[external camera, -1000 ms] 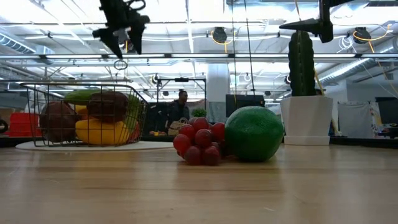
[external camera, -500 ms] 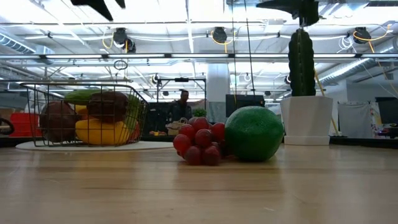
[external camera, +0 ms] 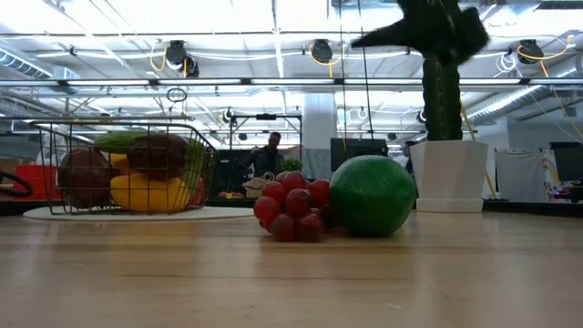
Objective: Build produce basket
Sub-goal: Put the bottom green lime into the wire basket
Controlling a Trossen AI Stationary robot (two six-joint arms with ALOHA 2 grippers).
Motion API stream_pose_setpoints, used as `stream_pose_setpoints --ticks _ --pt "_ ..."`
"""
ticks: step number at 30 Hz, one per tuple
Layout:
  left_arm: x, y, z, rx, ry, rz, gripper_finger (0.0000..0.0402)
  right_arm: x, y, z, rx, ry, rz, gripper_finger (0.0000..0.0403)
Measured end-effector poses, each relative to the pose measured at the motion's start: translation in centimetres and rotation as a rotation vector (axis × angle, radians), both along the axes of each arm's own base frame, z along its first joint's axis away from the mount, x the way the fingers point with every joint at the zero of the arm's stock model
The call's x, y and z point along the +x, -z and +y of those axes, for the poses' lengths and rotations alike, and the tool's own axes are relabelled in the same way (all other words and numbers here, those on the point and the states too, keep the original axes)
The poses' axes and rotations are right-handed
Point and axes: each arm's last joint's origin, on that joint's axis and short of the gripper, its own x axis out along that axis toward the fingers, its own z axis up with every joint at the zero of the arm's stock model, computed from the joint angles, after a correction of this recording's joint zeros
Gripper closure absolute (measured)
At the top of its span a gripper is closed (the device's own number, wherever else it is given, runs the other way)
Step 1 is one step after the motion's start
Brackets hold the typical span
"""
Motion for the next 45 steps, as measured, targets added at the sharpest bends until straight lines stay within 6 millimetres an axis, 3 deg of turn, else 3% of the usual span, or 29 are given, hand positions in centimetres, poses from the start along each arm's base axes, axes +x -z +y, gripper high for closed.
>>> stream_pose_setpoints --ticks 10,18,29,38,45 --pt "1.9 1.7 -4.4 0.05 0.061 0.049 0.024 1.0 4.5 1.2 0.185 -0.06 0.28 0.0025" --pt "3.3 3.1 -6.5 0.052 0.069 0.098 0.0237 1.0 6.8 -0.1 0.204 -0.013 0.474 0.0025" --pt "3.8 3.4 -7.1 0.049 0.073 0.096 0.0238 2.4 10.3 -1.9 0.216 -0.087 0.638 0.0025" --pt "3.8 3.3 -7.0 0.061 0.069 0.091 0.0238 2.8 11.2 -1.6 0.208 -0.149 0.657 0.0029" --pt "3.9 3.3 -6.9 0.099 0.057 0.077 0.0238 2.7 11.2 -1.5 0.195 -0.167 0.659 0.0089"
